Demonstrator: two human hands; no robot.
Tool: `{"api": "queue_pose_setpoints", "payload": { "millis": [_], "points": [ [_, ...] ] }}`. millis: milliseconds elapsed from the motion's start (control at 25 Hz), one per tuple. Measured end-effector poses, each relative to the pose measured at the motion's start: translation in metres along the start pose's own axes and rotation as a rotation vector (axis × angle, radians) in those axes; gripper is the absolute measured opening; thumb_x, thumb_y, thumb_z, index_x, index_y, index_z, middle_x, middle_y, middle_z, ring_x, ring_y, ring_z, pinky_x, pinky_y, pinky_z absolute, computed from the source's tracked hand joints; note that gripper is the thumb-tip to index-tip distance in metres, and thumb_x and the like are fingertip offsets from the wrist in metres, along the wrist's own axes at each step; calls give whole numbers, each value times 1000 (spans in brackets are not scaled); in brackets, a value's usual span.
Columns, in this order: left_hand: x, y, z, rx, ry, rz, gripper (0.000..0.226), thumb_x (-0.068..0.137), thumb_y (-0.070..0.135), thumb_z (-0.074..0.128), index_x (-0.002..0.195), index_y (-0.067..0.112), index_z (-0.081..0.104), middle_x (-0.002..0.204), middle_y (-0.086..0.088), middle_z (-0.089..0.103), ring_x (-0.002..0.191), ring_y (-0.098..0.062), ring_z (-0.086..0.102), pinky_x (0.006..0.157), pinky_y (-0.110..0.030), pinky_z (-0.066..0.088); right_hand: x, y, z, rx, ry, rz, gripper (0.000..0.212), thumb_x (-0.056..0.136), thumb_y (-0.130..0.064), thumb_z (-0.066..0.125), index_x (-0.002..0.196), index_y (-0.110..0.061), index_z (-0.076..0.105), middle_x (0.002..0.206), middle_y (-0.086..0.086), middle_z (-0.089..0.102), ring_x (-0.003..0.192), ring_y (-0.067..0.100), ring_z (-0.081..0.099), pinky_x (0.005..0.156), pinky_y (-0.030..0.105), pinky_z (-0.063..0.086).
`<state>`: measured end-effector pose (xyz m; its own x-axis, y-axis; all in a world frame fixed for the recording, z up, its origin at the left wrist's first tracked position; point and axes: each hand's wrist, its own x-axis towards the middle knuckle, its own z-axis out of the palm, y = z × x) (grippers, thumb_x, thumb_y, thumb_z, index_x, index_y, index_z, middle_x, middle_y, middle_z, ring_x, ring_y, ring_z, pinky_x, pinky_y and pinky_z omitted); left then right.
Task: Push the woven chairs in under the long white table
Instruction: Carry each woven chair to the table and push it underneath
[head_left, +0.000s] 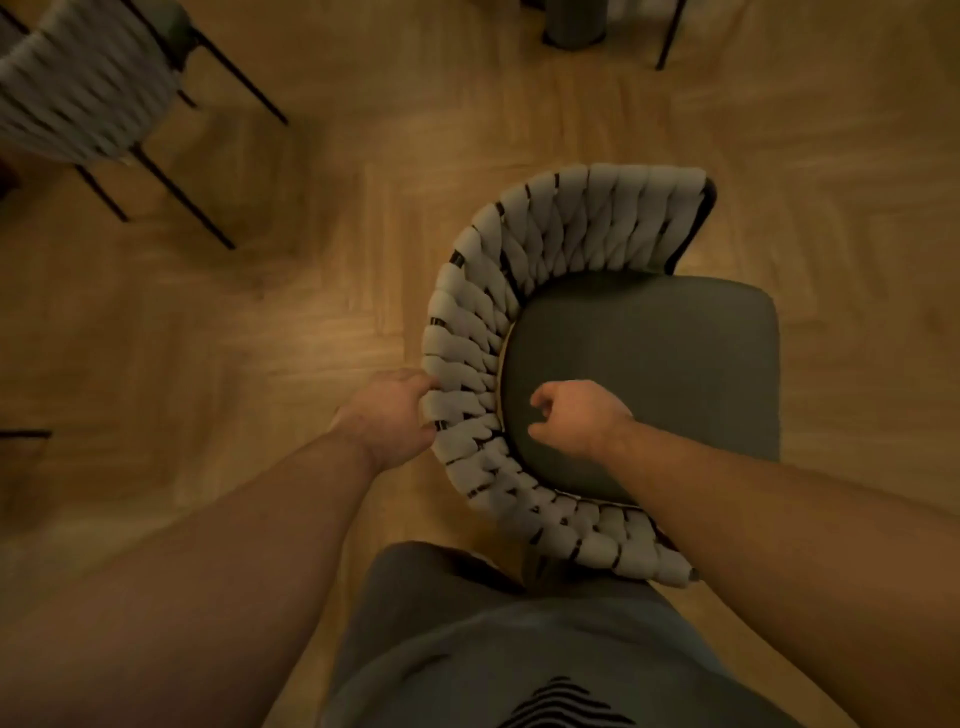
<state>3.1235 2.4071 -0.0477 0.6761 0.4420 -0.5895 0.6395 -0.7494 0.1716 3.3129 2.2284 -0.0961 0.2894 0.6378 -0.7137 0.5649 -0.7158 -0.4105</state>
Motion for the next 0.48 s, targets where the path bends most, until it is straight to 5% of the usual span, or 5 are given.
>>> {"api": "queue_pose_setpoints", "payload": {
  "millis": [200, 480],
  "points": [
    [74, -18, -34, 286, -108, 245, 72, 97, 39, 60, 163, 28, 33, 170, 4, 29, 155, -20, 25, 126, -36, 24, 12, -22, 5, 82, -7, 102, 57, 95, -45, 69, 149, -29, 56, 138, -2, 66, 126, 21, 61, 103, 36, 53],
    [132, -28, -70, 828, -266, 594, 67, 98, 31, 56, 161, 29, 32, 171, 1, 23, 160, -29, 7, 129, -55, 8, 10, -82, 61, 374, 53, 363, 62, 94, -48, 69, 150, -27, 54, 136, 0, 65, 123, 23, 61, 101, 38, 53]
  ]
}}
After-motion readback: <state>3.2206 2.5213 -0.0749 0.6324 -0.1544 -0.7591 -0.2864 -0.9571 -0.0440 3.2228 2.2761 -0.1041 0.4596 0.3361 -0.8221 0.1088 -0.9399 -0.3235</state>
